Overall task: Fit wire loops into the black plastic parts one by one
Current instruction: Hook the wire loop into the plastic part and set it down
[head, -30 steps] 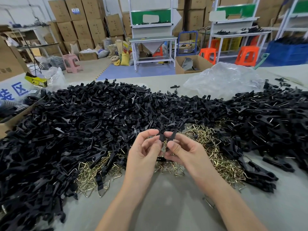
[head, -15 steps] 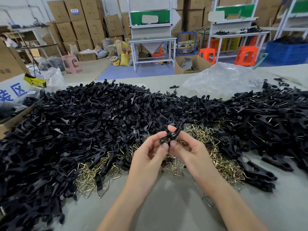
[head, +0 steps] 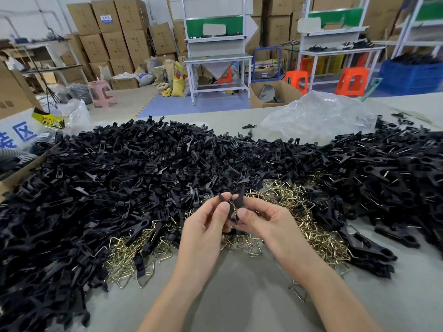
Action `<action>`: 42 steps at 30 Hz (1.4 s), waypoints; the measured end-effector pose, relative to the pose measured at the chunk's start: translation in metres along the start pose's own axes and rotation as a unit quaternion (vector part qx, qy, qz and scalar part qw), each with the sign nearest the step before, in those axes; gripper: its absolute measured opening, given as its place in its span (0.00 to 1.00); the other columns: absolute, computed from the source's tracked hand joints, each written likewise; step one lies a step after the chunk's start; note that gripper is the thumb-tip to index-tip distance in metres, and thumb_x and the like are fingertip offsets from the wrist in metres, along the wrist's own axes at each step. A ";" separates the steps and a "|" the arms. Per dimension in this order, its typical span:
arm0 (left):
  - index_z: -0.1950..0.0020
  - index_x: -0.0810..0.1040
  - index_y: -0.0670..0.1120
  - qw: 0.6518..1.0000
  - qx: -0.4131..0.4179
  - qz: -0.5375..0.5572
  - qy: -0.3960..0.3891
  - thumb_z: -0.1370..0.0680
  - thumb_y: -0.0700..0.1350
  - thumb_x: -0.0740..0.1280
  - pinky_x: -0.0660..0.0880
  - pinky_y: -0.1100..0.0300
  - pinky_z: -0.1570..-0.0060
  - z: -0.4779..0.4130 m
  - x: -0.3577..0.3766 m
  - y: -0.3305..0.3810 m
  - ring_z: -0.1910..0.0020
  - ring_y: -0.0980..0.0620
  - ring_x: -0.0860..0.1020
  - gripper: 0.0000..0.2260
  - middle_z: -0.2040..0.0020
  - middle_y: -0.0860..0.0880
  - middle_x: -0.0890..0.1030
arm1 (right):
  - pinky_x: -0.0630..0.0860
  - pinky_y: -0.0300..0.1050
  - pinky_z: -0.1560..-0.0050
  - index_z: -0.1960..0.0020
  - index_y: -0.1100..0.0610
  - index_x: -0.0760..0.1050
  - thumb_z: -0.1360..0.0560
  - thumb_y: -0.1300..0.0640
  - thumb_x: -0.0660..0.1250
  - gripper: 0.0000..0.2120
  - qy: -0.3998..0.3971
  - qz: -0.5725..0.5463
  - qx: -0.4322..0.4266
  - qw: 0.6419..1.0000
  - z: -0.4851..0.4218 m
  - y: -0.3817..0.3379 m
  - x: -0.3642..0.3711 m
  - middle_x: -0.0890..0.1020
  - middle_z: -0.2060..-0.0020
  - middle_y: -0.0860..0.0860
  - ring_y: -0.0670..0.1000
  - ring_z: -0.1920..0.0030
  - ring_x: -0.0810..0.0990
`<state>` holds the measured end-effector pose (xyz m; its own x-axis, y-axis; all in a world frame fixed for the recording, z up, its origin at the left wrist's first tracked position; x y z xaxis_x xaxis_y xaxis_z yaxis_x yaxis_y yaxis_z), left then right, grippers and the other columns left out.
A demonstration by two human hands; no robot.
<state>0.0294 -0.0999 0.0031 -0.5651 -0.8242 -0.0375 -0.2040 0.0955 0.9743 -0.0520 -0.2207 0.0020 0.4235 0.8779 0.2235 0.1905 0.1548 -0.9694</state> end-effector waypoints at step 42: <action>0.43 0.81 0.55 0.837 0.206 -0.485 -0.151 0.21 0.61 0.58 0.70 0.56 0.45 0.016 0.013 -0.003 0.49 0.55 0.72 0.17 0.51 0.59 0.76 | 0.81 0.39 0.48 0.45 0.47 0.81 0.31 0.53 0.77 0.15 0.153 0.040 -0.048 0.986 -0.001 -0.005 -0.032 0.84 0.51 0.48 0.47 0.50 0.85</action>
<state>0.0102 -0.1024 -0.0040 -0.1388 -0.4525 -0.8809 -0.9065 -0.3001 0.2970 -0.0656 -0.2500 0.0002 0.6856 0.7049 0.1819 0.2231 0.0344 -0.9742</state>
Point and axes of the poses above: each hand's wrist, its own z-axis away from the middle knuckle, its own x-axis out of the palm, y = z × x, the point moved 3 cm from there along -z, towards the middle knuckle
